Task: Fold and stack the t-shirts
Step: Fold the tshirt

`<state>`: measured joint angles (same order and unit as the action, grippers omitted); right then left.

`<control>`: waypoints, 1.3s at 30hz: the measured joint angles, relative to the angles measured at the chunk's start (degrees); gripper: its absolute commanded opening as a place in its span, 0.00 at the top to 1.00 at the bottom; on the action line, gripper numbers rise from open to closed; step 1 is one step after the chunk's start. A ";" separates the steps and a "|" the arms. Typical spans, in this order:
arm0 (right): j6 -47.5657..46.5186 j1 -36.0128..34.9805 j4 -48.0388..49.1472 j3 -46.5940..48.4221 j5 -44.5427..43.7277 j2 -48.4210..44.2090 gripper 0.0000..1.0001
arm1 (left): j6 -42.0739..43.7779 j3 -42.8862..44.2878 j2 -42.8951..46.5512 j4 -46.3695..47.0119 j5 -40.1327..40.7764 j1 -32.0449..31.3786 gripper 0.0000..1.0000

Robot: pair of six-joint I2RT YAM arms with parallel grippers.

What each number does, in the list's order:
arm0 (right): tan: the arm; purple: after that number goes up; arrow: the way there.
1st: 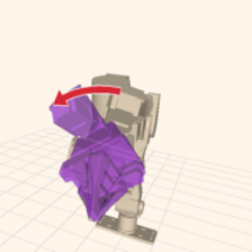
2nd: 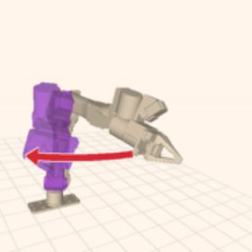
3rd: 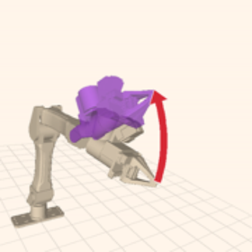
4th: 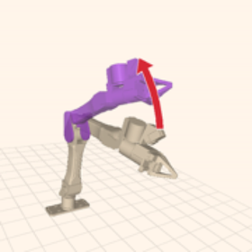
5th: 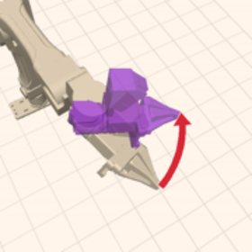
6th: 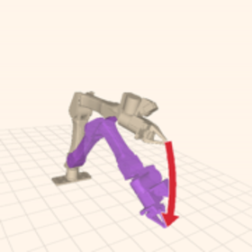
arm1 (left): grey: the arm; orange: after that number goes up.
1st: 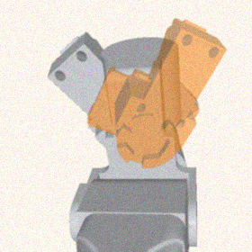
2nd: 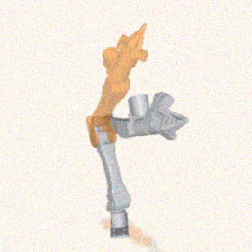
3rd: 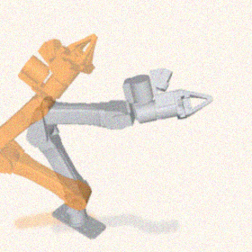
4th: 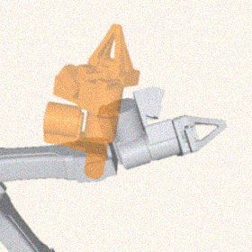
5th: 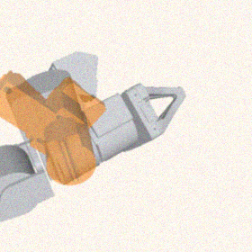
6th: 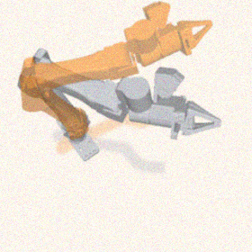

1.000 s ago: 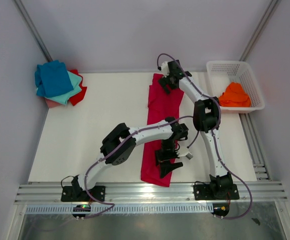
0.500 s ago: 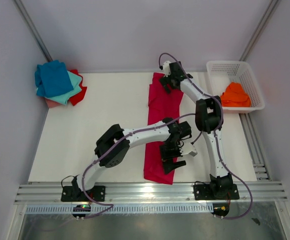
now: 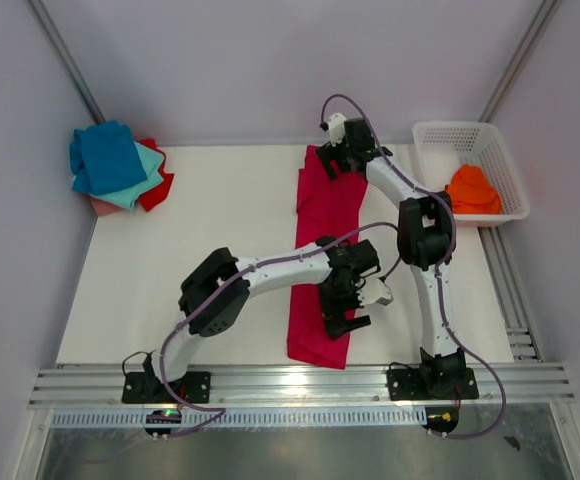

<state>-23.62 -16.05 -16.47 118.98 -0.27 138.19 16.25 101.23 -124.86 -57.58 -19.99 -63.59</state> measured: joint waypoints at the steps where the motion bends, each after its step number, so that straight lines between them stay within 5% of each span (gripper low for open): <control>1: 1.20 0.11 -0.07 -1.75 1.46 -1.46 0.01 | -0.24 -1.27 1.03 0.52 0.87 0.20 0.01; 6: 2.62 -0.52 -1.40 -5.38 6.27 -11.37 0.01 | -1.44 -6.47 8.00 4.55 7.45 2.93 0.01; 14: -0.55 -5.51 -3.30 -22.88 13.29 -46.38 0.01 | -2.80 -12.94 21.44 15.85 28.85 8.92 0.01; 18: -2.89 -4.81 -8.17 -35.17 17.75 -60.46 0.01 | -2.78 -16.74 29.16 19.65 32.81 9.57 0.01; 26: -6.64 -4.57 -15.32 -71.49 15.02 -76.08 0.01 | -0.15 -23.93 42.75 14.27 10.82 19.80 0.01; 33: -6.62 -4.57 -14.21 -74.47 11.56 -76.94 0.01 | 4.83 -26.82 43.01 7.98 -5.29 20.33 0.01; 39: -6.47 -4.57 -12.20 -74.42 10.03 -73.40 0.01 | 7.08 -25.79 33.46 1.53 -24.11 25.53 0.01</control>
<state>-30.09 -20.62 -28.67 44.56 9.76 64.79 23.33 75.44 -91.39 -56.05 -44.10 -38.06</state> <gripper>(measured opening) 0.994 0.992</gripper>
